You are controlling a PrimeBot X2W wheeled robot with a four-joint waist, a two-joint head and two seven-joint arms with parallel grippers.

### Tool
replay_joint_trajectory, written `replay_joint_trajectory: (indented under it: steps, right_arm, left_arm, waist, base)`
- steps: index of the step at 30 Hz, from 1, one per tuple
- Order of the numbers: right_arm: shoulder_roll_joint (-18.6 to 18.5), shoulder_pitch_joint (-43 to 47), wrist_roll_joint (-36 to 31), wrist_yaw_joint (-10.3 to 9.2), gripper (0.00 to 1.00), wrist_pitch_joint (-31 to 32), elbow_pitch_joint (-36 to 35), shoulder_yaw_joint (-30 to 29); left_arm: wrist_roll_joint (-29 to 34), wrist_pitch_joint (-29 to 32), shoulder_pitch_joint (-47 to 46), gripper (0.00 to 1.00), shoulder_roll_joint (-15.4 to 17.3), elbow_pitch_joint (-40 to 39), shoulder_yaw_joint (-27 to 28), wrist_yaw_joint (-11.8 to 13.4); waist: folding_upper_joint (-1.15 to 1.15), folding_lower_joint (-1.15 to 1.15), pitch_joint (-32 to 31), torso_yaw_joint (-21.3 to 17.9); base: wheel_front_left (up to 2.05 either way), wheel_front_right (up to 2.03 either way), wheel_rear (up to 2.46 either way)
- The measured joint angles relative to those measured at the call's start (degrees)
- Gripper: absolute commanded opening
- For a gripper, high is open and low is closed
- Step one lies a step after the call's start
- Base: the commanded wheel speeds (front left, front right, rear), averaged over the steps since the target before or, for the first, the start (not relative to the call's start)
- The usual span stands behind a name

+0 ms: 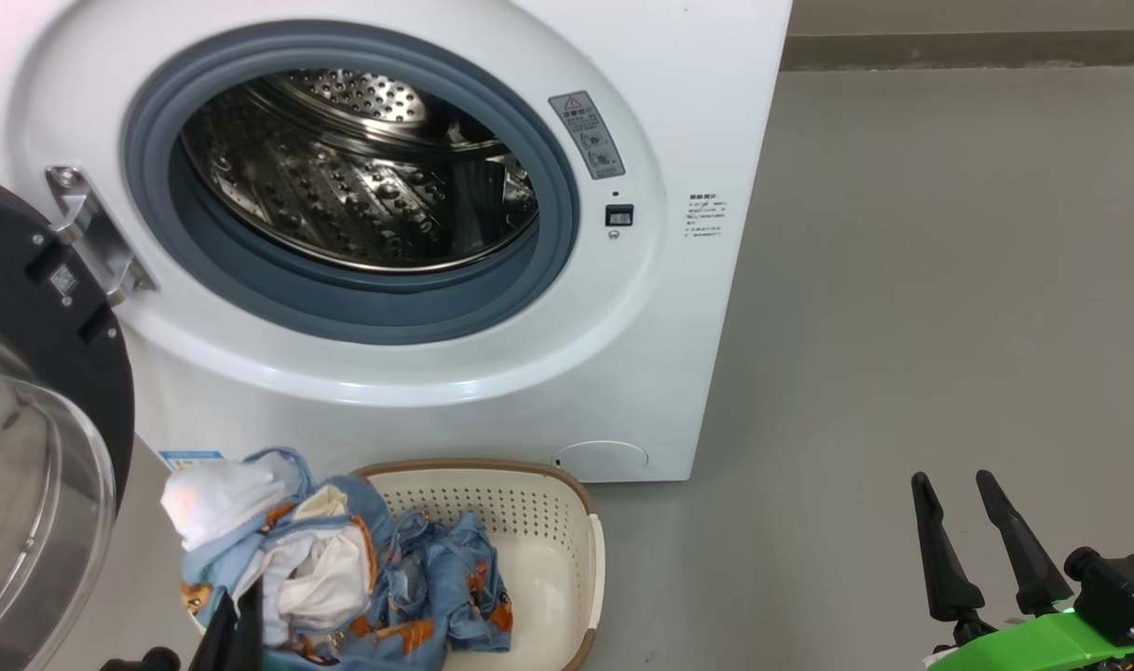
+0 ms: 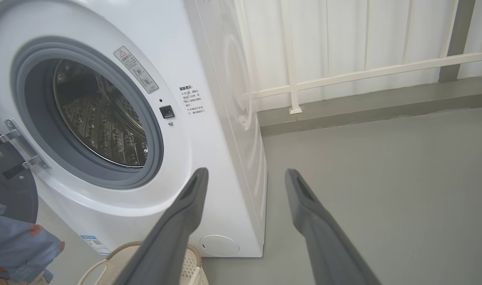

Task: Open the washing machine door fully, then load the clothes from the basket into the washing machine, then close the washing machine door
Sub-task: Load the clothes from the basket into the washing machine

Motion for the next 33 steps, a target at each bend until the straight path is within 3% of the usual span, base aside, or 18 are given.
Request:
replay_joint_trajectory:
  steps: [13, 33]
  right_arm:
    - [0.02, -0.96, 0.0, 0.0, 1.0, 0.0, -0.75, -0.02]
    - [1.18, -12.86, -0.01, 0.0, 1.0, 0.0, -1.78, 0.87]
  left_arm:
    - [0.67, 0.0, -3.45, 0.0, -1.41, -0.96, 1.69, 0.0]
    - [3.77, -0.4, -33.81, 0.0, 0.81, 5.5, 6.8, 0.0]
  waist:
    - [0.0, 0.01, 4.32, -0.55]
    - [0.0, 0.02, 19.45, -4.19]
  base:
    - [0.0, 0.0, 0.0]
    - [0.0, 0.0, 0.0]
